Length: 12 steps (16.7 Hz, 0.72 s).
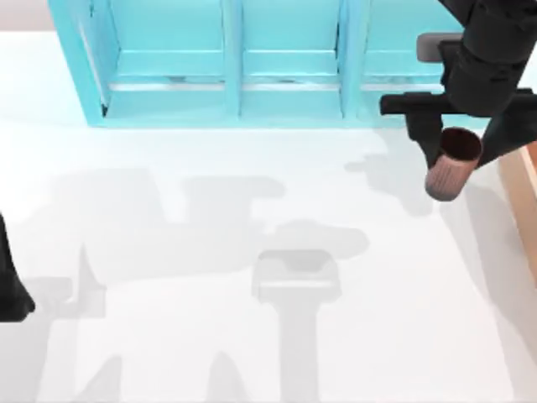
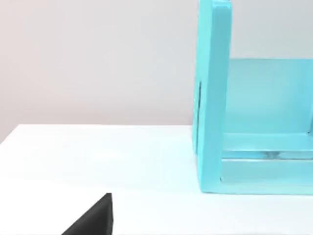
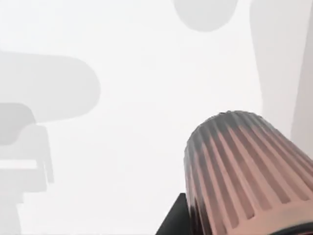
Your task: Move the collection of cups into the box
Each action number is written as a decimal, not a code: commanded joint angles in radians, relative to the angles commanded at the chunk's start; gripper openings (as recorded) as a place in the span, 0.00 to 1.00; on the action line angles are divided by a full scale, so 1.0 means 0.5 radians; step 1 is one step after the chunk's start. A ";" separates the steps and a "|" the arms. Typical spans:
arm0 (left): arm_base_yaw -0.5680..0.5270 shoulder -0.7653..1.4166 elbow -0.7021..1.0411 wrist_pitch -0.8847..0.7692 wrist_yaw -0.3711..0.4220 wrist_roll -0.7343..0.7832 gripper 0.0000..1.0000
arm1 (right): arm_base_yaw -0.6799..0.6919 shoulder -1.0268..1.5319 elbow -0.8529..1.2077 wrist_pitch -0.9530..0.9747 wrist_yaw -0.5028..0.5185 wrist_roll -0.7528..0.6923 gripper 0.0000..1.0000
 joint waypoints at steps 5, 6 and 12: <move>0.000 0.000 0.000 0.000 0.000 0.000 1.00 | -0.021 -0.007 -0.013 0.002 0.005 -0.023 0.00; 0.000 0.000 0.000 0.000 0.000 0.000 1.00 | -0.066 -0.028 -0.026 -0.002 0.010 -0.066 0.00; 0.000 0.000 0.000 0.000 0.000 0.000 1.00 | -0.709 -0.308 -0.226 -0.037 0.038 -0.697 0.00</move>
